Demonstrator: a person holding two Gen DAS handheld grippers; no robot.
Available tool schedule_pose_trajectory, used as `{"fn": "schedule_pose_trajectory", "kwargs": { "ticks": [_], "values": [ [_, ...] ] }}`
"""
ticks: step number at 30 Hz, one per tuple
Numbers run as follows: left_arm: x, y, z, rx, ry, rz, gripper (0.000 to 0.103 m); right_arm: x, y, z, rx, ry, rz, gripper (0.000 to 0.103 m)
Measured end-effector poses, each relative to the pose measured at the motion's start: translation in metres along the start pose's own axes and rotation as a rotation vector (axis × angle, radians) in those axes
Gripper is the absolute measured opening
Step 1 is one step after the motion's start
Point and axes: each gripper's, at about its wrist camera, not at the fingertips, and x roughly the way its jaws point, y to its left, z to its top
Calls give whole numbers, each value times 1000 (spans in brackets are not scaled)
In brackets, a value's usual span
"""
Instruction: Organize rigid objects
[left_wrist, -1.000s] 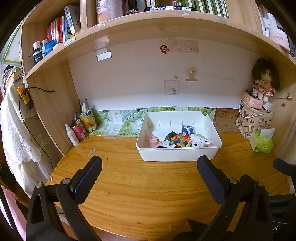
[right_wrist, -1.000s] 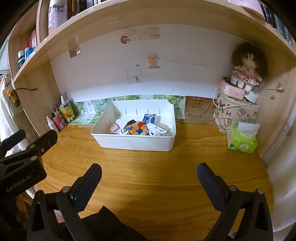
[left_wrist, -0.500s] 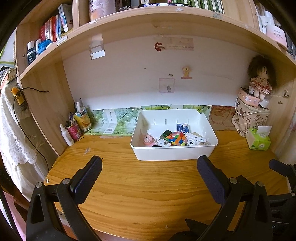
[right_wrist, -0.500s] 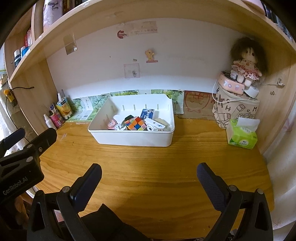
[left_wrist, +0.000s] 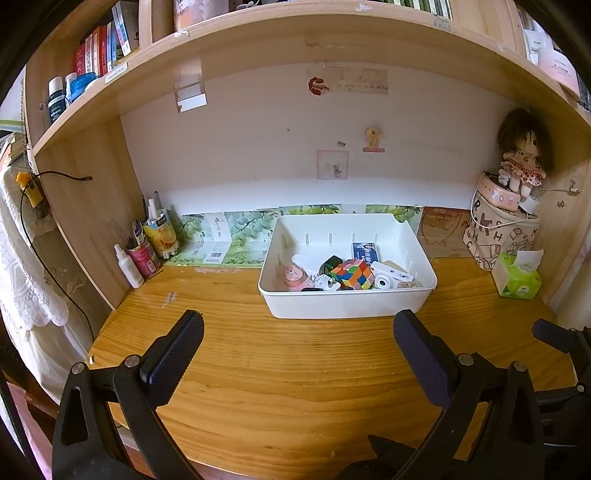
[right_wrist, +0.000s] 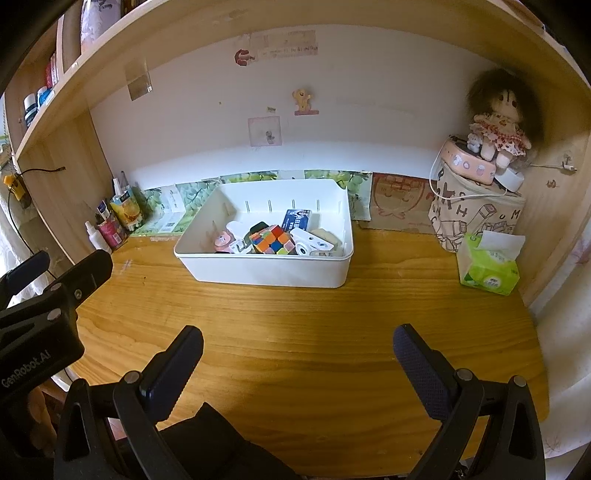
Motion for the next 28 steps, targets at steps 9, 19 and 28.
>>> {"fn": "schedule_pose_trajectory", "kwargs": {
  "ticks": [9, 19, 28],
  "values": [
    [4, 0, 1, 3, 11, -5, 102, 5, 0, 2, 4, 18, -2, 103],
    [6, 0, 1, 3, 16, -5, 102, 9, 0, 2, 4, 34, -1, 103],
    [8, -1, -1, 3, 19, -2, 102, 11, -1, 2, 1, 47, 3, 103]
  ]
}}
